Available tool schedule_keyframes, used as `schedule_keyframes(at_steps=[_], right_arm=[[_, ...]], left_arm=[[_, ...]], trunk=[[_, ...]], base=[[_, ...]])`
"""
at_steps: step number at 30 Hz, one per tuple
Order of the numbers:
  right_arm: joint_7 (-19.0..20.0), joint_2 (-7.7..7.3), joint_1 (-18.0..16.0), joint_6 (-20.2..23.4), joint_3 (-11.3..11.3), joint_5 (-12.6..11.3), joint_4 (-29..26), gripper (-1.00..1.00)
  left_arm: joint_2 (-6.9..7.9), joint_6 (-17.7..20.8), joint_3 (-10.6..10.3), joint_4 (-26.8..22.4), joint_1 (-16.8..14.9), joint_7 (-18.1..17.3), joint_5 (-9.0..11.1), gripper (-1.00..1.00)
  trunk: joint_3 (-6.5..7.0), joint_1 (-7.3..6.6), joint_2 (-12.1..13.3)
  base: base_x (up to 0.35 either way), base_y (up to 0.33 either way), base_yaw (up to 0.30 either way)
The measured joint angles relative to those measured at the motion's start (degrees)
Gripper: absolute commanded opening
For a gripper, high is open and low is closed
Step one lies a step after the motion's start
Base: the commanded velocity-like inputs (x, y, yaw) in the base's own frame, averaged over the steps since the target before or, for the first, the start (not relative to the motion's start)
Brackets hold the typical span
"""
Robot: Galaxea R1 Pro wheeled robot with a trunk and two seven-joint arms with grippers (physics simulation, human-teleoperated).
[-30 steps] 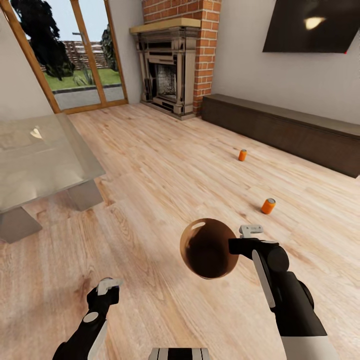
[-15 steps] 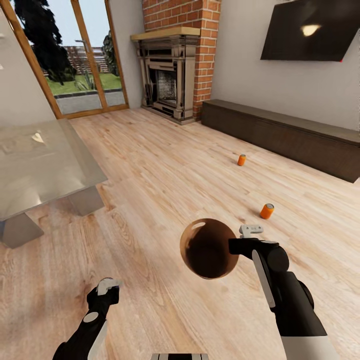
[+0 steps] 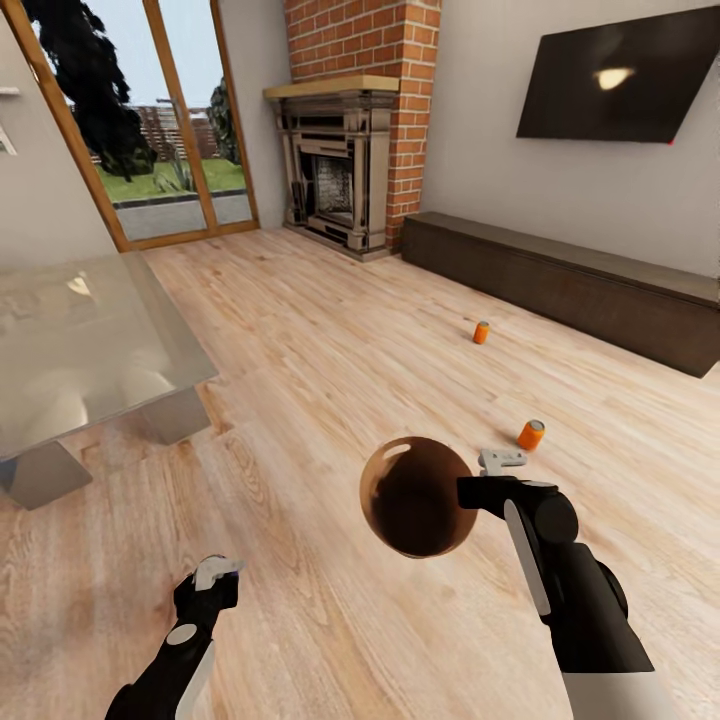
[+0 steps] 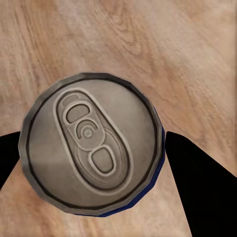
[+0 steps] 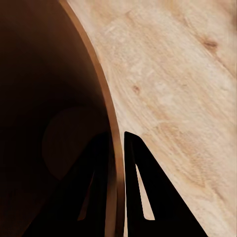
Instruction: Put the three can of soda from the living room inside the tash can in the kitchen.
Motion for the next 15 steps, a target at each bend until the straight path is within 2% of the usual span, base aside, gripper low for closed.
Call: schedule_keyframes(at_steps=[9, 15], right_arm=[[0.00, 0.00, 0.03, 0.00, 0.00, 0.00, 0.00, -1.00], [-0.01, 0.00, 0.02, 0.02, 0.00, 0.04, 0.01, -1.00]], left_arm=[[0.00, 0.00, 0.00, 0.00, 0.00, 0.00, 0.00, -1.00], [0.00, 0.00, 0.00, 0.00, 0.00, 0.00, 0.01, -1.00]], trunk=[[2.44, -1.98, 3.61], [3.00, -1.98, 3.63]], base=[[0.000, 0.000, 0.000], [0.000, 0.000, 0.000]])
